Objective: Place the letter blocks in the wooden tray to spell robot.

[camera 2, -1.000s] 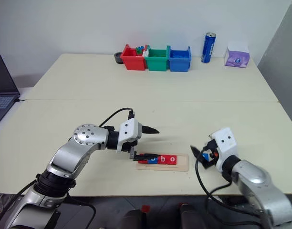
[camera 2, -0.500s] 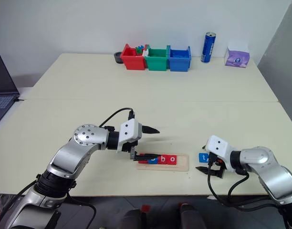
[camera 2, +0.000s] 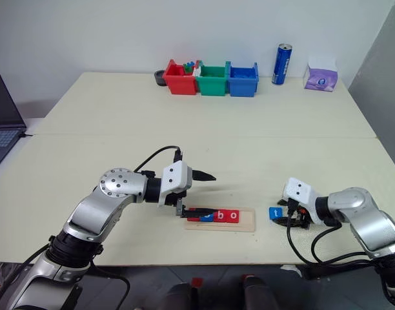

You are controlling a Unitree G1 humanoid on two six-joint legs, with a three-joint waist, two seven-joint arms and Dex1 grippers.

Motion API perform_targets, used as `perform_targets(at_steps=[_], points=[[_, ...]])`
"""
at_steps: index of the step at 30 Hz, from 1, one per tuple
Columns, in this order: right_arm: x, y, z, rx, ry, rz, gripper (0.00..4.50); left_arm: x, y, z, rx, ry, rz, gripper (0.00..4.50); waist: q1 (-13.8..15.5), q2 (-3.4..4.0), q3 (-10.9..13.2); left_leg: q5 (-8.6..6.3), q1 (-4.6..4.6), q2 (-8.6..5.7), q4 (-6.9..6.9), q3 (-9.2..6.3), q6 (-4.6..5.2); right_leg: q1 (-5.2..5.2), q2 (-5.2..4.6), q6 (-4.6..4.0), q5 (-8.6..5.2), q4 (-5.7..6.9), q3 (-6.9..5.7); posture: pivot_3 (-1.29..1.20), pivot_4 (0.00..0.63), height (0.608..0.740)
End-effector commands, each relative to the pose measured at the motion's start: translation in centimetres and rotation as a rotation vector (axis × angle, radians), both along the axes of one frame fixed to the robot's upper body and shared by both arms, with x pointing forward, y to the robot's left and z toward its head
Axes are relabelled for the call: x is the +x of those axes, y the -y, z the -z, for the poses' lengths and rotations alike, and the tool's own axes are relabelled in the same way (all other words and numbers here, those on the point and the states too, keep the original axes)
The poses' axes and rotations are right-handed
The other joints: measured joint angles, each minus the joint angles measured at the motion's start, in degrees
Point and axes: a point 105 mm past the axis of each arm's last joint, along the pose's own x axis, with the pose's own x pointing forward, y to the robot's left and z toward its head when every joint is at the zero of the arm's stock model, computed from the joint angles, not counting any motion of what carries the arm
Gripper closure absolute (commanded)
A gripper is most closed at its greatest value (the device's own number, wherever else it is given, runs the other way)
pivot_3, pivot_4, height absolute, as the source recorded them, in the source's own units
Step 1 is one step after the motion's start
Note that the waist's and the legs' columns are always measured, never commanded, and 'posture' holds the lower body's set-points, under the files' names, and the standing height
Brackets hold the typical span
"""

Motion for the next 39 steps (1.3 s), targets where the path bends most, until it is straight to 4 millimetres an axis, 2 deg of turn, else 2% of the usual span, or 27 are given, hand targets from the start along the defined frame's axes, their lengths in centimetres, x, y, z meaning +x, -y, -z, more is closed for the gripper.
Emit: perform_targets(at_steps=[1, 5, 9, 11, 16, 21, 39], points=[[-0.1, -0.4, -0.9, 0.022, 0.015, -0.022, 3.04, -0.3, -0.2, -0.6, -0.001, 0.032, 0.004, 0.0, 0.0, 0.0, 0.0, 0.0, 0.0, 0.0, 0.0, 0.0, 0.0, 0.0, 0.0, 0.0, 0.0, 0.0, 0.0, 0.0, 0.15, 0.74], [-0.4, -0.7, -2.0, 0.015, 0.06, -0.056, 3.04, -0.2, -0.8, -0.3, 0.012, 0.028, -0.018, 0.0, 0.0, 0.0, 0.0, 0.0, 0.0, 0.0, 0.0, -0.01, 0.0, 0.0, 0.0, 0.0, 0.0, 0.01, -0.01, 0.0, 0.15, 0.74], [-1.8, -3.7, -4.1, 0.081, 0.115, -0.161, 3.04, 0.3, -2.5, 0.2, 0.054, 0.044, -0.06, 0.0, -0.1, 0.01, 0.0, 0.0, 0.03, 0.01, 0.0, 0.0, 0.0, 0.0, 0.0, 0.0, 0.0, 0.05, 0.01, 0.0, 0.15, 0.74], [-2.5, -5.5, -4.3, 0.095, 0.125, -0.217, 3.04, 0.4, -3.0, 0.3, 0.07, 0.046, -0.067, 0.0, -0.1, 0.0, 0.0, 0.0, 0.03, 0.04, 0.0, -0.04, 0.0, 0.0, 0.02, 0.0, 0.0, 0.06, -0.02, 0.0, 0.15, 0.74], [-2.5, -7.4, -3.6, 0.076, 0.135, -0.27, 3.04, 0.3, -3.1, 0.3, 0.076, 0.054, -0.062, 0.0, 0.0, -0.05, 0.0, 0.01, 0.03, 0.0, 0.05, -0.02, -0.01, 0.0, -0.01, 0.01, 0.0, 0.11, -0.03, 0.0, 0.15, 0.74], [-1.8, -7.5, -2.5, 0.006, 0.138, -0.286, 3.04, -0.1, -2.8, 0.3, 0.081, 0.058, -0.052, 0.0, 0.1, -0.06, 0.0, 0.0, 0.0, -0.02, 0.07, 0.0, -0.01, 0.0, -0.04, 0.0, 0.0, 0.09, -0.03, 0.0, 0.15, 0.74], [-0.7, -7.0, -1.2, -0.07, 0.115, -0.315, 3.04, -0.2, -2.8, 0.5, 0.077, 0.06, -0.057, 0.0, 0.0, -0.06, 0.0, 0.0, 0.02, 0.0, 0.06, -0.02, -0.01, -0.01, -0.04, -0.01, 0.0, 0.12, -0.04, 0.0, 0.15, 0.74]])
